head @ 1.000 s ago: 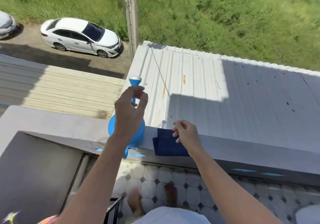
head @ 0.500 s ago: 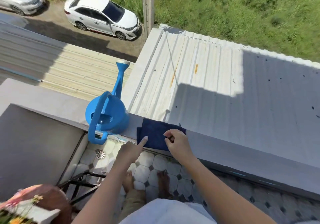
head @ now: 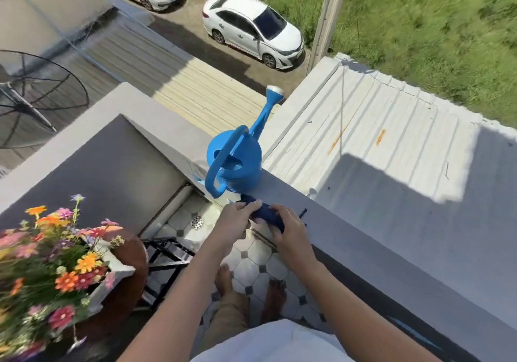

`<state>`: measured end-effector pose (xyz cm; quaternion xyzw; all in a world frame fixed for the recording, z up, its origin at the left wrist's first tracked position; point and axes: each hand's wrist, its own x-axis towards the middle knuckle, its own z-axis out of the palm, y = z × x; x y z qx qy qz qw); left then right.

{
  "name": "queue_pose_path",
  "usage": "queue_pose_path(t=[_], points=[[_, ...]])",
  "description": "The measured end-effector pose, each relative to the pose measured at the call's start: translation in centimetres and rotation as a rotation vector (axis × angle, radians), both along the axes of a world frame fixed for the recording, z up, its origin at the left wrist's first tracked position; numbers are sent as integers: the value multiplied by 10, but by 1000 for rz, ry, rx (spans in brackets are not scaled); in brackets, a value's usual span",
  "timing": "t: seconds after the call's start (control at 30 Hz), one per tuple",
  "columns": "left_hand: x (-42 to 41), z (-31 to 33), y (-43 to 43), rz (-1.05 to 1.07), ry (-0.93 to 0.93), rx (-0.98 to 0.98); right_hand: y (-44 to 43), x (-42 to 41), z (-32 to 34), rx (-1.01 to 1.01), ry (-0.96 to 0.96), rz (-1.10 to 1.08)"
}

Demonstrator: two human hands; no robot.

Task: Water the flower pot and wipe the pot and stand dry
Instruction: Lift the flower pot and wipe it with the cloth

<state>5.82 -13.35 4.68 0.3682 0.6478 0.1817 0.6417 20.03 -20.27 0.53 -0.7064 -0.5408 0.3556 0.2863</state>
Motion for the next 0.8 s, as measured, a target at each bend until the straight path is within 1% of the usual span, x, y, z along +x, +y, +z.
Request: queue_pose_path(t=[0.07, 0.17, 0.27, 0.4, 0.53, 0.6, 0.63, 0.8], points=[[-29, 1, -8, 136, 4, 12, 7, -22, 5, 16, 48, 83], [-90, -5, -28, 421, 5, 16, 18, -68, 11, 6, 126, 155], [-147, -20, -55, 668, 54, -61, 23, -112, 16, -108, 209, 192], [-201, -42, -87, 977, 45, -188, 24, -163, 10, -245, 326, 233], [-233, -54, -99, 1274, -25, -187, 23, -202, 4, -304, 330, 276], [-248, -60, -99, 1363, -73, -165, 22, -216, 1, -325, 323, 287], [-253, -60, -98, 1372, -86, -155, 22, -221, -1, -333, 317, 287], [-268, -66, -93, 1330, -128, -170, 24, -238, -1, -362, 339, 249]])
